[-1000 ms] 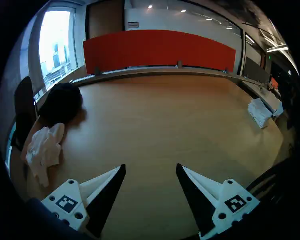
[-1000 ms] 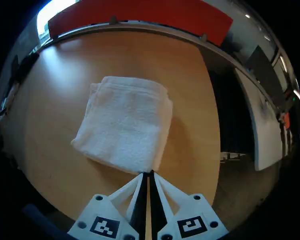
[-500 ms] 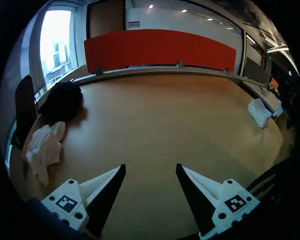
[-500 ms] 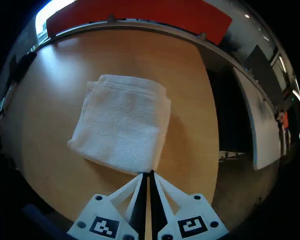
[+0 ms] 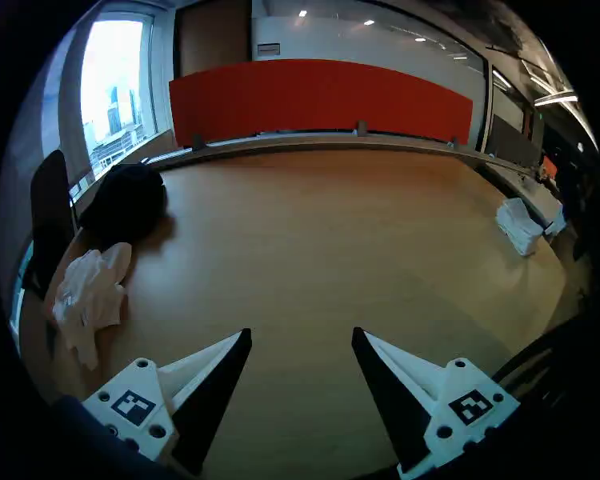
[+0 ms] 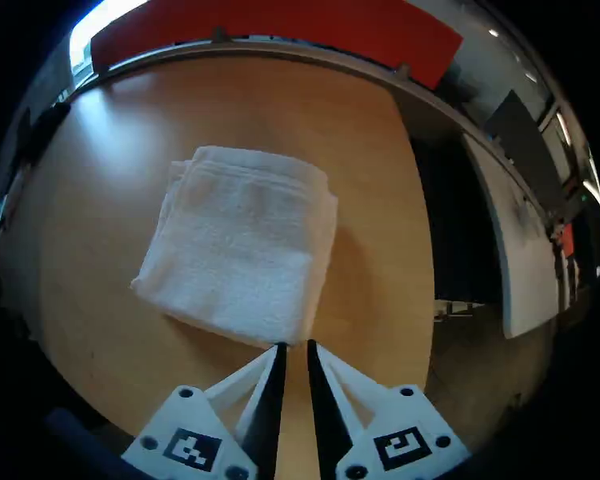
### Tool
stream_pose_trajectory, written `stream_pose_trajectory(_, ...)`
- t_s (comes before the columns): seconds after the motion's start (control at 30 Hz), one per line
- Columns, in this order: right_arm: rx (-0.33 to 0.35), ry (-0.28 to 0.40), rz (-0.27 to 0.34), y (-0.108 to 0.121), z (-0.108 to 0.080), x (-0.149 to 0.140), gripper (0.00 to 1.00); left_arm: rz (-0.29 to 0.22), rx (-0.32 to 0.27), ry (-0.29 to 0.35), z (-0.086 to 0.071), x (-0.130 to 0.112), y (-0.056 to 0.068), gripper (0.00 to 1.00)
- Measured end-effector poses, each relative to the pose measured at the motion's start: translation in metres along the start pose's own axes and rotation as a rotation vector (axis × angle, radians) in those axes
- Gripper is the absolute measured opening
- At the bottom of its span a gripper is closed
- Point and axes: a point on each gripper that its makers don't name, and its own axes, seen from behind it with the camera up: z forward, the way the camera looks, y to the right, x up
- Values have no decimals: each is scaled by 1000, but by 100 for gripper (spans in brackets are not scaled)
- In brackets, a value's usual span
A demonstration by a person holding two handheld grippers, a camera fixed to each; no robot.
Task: Fold towel
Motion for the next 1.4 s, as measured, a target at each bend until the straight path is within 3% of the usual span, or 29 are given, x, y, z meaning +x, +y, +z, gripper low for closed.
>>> stream_pose_trajectory(0.2,-5,-4,4,0,-2,-4,91,1,-2,2,1,1,1,93)
stream_pose_trajectory(0.27,-6,-3,5,-1,-3,-5,99,-1,-3,2,1,1,2,93)
stream_pose_trajectory(0.97,28,83,63,-22,-13,27,100,-20,1,15,4,5,-4,93)
stream_pose_trajectory(1.4,27,249,250,-41,-19,64,100,-48,8,21,4,7,-8,93)
